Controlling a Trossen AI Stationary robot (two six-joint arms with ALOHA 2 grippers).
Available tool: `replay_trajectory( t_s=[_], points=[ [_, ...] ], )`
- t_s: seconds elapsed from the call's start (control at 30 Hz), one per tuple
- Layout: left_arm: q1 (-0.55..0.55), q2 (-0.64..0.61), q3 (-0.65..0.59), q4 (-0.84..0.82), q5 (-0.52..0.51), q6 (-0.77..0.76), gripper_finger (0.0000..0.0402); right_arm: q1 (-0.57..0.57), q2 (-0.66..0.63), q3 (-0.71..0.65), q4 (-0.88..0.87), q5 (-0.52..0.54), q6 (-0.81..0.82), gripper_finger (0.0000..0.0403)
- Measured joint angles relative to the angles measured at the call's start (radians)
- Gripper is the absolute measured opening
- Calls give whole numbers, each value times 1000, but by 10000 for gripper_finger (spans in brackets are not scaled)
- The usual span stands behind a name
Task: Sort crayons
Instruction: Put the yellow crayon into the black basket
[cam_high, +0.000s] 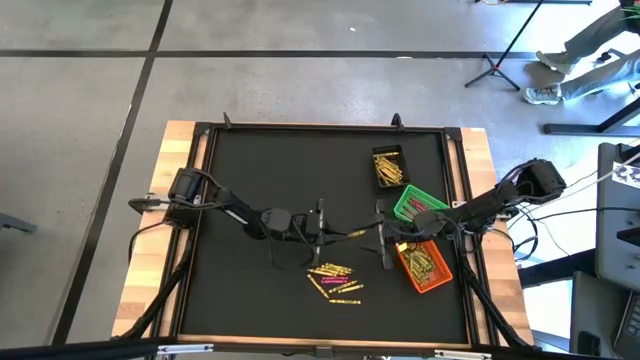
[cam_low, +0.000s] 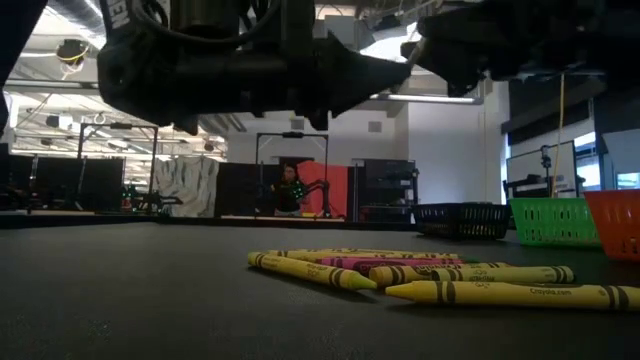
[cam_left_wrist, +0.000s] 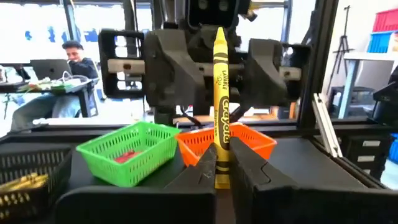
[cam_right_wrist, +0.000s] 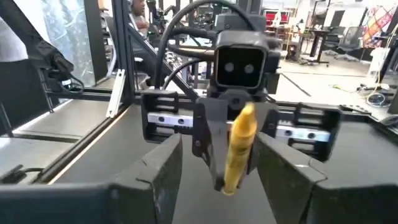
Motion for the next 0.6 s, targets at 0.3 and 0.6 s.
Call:
replay_trajectory(
  t_s=[0.3, 0.6],
  points=[
    [-14, 0, -2, 2, 11, 11, 4, -1, 60, 33, -3, 6, -50, 116],
    [-15, 0, -2, -5, -4, -3, 17, 0, 59, 46, -35, 6, -84, 27]
  ],
)
